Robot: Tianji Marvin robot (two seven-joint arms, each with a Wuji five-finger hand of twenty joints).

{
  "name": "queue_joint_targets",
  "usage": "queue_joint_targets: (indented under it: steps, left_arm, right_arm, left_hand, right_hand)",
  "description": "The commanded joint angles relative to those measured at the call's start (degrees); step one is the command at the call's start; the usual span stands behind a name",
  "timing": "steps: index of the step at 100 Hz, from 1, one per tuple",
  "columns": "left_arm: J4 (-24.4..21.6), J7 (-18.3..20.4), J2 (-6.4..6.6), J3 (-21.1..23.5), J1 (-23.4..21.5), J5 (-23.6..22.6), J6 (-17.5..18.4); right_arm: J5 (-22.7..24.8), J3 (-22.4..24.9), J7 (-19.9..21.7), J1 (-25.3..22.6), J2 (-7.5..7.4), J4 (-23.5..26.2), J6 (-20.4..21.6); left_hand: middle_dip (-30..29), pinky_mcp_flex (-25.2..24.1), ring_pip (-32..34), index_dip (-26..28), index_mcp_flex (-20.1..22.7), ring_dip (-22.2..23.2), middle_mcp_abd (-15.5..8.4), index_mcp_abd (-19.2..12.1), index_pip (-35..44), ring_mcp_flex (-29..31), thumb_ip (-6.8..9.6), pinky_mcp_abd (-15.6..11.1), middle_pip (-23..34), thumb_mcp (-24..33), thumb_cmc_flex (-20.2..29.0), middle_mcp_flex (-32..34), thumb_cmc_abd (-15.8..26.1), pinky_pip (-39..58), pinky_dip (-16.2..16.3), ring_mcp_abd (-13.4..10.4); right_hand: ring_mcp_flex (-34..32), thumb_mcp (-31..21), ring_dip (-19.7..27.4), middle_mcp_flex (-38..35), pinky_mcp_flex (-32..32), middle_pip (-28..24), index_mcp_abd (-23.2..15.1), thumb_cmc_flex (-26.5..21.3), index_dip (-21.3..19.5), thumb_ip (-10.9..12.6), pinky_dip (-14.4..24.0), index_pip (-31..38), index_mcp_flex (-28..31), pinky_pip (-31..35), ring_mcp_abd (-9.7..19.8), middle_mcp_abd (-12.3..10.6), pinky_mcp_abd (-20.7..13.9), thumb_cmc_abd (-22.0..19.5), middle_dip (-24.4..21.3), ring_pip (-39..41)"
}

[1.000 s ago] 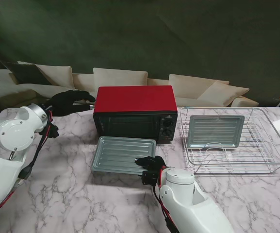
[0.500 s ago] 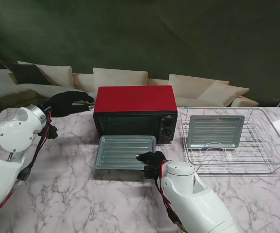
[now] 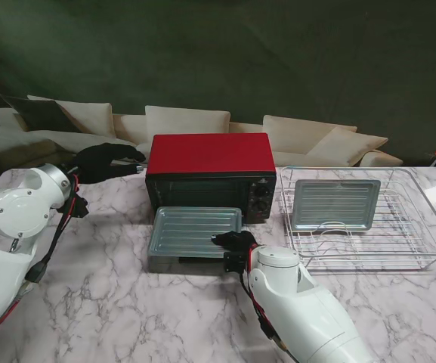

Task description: Slide the trays into the oven

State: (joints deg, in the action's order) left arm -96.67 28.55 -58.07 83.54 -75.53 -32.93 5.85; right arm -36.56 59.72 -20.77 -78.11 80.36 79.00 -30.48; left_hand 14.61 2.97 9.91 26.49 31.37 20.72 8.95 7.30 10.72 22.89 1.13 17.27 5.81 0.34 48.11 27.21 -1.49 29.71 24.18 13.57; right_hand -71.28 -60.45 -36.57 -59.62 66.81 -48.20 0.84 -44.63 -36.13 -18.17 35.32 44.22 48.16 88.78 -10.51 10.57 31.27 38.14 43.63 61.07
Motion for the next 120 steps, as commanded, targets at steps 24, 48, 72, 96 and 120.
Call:
queue_joint_targets:
  steps: [24,48,72,96,120]
  left_arm:
    - [-0.53,0.99,0.19,0.36,-0.49,-0.08,0.09]
    - [-0.27,1.18,0.24,0.3,-0.2,0.12,0.43]
    - [-0.26,1.52,0.33,0.52,-0.27,-0.12,0.74]
    - [-0.25,1.74,0.38,0.48,-0.31,-0.16,0.71]
    - [-0.36,2.12,0.47,0.66,-0.42,-0.29,0.86]
  right_arm:
    - [1.64,1.84,2.29,0.02,-0.79,-0.04,1.57]
    - [2.52,1.5,6.32,-0.38,-1.82,0.43,1.09]
    - [3.26,0.9,8.76,0.51,-2.31,-0.3,1.87]
    - [2.38,-0.28,7.0,2.51,-1.16,-3.01,2.84]
    - [2.27,-0.78,5.09,4.02,-0.24,-5.72,5.03]
  left_hand:
    - [0.63,-0.54,-0.52,0.54,1.85,0.5,0.01,0.55,0.43,-0.64,-1.0,-0.26,-0.02,-1.78,-1.08,1.12,2.59,-2.11,1.62,-0.15]
    - [0.67,-0.46,-0.52,0.57,1.98,0.51,0.07,0.51,0.46,-0.61,-1.0,-0.26,-0.01,-1.77,-1.06,1.31,2.62,-2.17,1.7,-0.2]
    - [0.68,-0.47,-0.55,0.57,2.0,0.5,0.08,0.55,0.45,-0.63,-1.01,-0.2,-0.04,-1.78,-1.1,1.41,2.65,-2.25,1.75,-0.13]
    - [0.69,-0.47,-0.56,0.57,2.04,0.49,0.08,0.54,0.43,-0.64,-1.02,-0.22,-0.08,-1.79,-1.1,1.49,2.67,-2.33,1.8,-0.07]
    - [0.69,-0.43,-0.56,0.58,2.06,0.48,0.12,0.59,0.43,-0.61,-1.03,-0.18,-0.1,-1.82,-1.17,1.55,2.63,-2.37,1.84,-0.07]
  right_hand:
    - [-4.18,-7.51,-4.02,-0.09,-3.18,-2.54,-11.27,-5.91,-4.46,3.26,1.14,10.69,9.86,3.44,9.67,-0.28,-12.58,-7.08,1.12,9.44]
    - [-4.19,-7.43,-4.42,0.0,-3.08,-2.36,-11.35,-5.95,-5.0,3.27,1.42,10.68,9.96,3.77,9.73,-0.32,-12.66,-7.22,1.37,10.01]
    - [-4.14,-7.35,-4.7,0.03,-3.07,-2.3,-11.39,-5.97,-5.46,3.28,1.66,10.66,10.18,3.98,9.87,-0.33,-12.74,-7.2,1.68,10.39]
    - [-4.14,-7.31,-4.79,0.05,-3.07,-2.25,-11.44,-6.0,-5.88,3.29,1.79,10.63,10.25,3.98,9.77,-0.45,-12.71,-7.22,1.9,10.42]
    - [-4.14,-7.21,-4.82,0.18,-3.07,-2.26,-11.68,-6.02,-6.71,3.28,1.89,10.84,10.28,3.9,9.81,-0.6,-12.65,-7.34,2.35,10.35]
